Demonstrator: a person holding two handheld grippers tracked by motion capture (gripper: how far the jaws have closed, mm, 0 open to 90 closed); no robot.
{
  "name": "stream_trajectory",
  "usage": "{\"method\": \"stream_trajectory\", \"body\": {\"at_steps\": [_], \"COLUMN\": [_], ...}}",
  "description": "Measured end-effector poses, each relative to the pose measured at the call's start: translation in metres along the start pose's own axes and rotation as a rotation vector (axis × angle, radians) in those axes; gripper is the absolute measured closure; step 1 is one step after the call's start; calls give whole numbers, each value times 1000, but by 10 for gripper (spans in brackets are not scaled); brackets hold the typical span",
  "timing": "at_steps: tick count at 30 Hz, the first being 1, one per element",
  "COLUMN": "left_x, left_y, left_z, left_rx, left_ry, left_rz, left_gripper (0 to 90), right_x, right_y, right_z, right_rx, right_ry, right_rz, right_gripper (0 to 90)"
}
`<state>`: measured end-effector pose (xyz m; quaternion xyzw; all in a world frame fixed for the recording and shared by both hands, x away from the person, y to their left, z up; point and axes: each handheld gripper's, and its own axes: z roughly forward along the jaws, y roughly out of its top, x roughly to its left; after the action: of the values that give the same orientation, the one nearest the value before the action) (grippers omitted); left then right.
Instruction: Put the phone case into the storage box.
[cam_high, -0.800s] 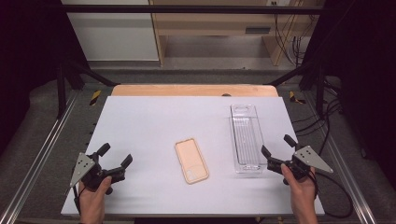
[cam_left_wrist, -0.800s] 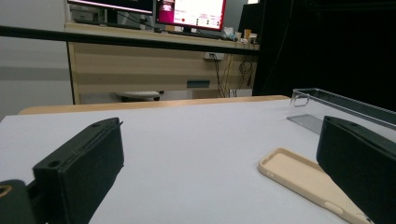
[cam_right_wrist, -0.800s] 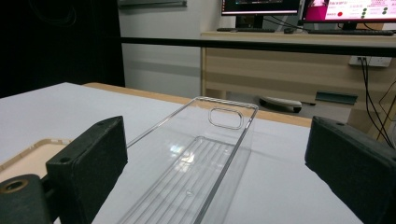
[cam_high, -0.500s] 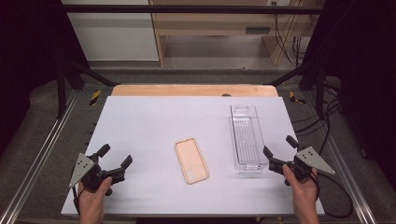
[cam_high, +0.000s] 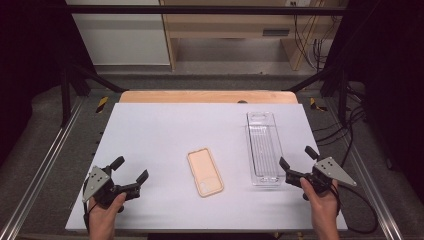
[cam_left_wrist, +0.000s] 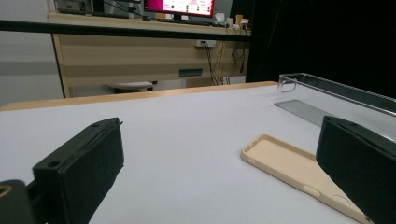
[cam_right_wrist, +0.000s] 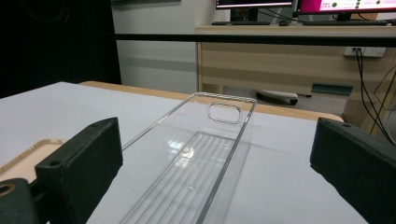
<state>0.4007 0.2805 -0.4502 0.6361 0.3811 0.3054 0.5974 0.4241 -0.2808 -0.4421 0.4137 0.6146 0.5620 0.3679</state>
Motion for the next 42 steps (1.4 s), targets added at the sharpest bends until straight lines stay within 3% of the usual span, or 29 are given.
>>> {"method": "stream_trajectory", "body": {"at_steps": [2, 5, 10, 17, 24, 25, 26, 30, 31, 42], "left_x": [-1, -1, -2, 0, -1, -1, -1, -1, -1, -4], "left_y": [0, 0, 0, -2, -2, -2, -3, -3, -3, -3], "left_z": [2, 3, 3, 4, 1, 1, 1, 2, 2, 5], "left_rx": [5, 5, 5, 12, 11, 11, 15, 15, 16, 18], "left_ry": [-3, 0, -3, -5, -7, -7, -8, -10, -11, -25], "left_rz": [6, 7, 16, 15, 15, 15, 16, 14, 15, 22], "left_gripper": [7, 7, 6, 6, 6, 6, 6, 6, 6, 6], "right_x": [3, 8, 22, 40, 76, 76, 86, 101, 111, 154], "right_y": [5, 9, 18, 26, 36, 36, 39, 41, 41, 22], "right_z": [1, 1, 3, 8, 18, 18, 22, 28, 31, 53], "right_rx": [26, 34, 48, 86, 153, 153, 167, 184, 195, 282], "right_ry": [-31, -33, 3, 41, 89, 89, 110, 137, 160, 250], "right_rz": [-36, -52, -98, -99, -113, -113, -105, -122, -119, -142], "right_gripper": [30, 30, 29, 33, 42, 42, 44, 47, 54, 71]}}
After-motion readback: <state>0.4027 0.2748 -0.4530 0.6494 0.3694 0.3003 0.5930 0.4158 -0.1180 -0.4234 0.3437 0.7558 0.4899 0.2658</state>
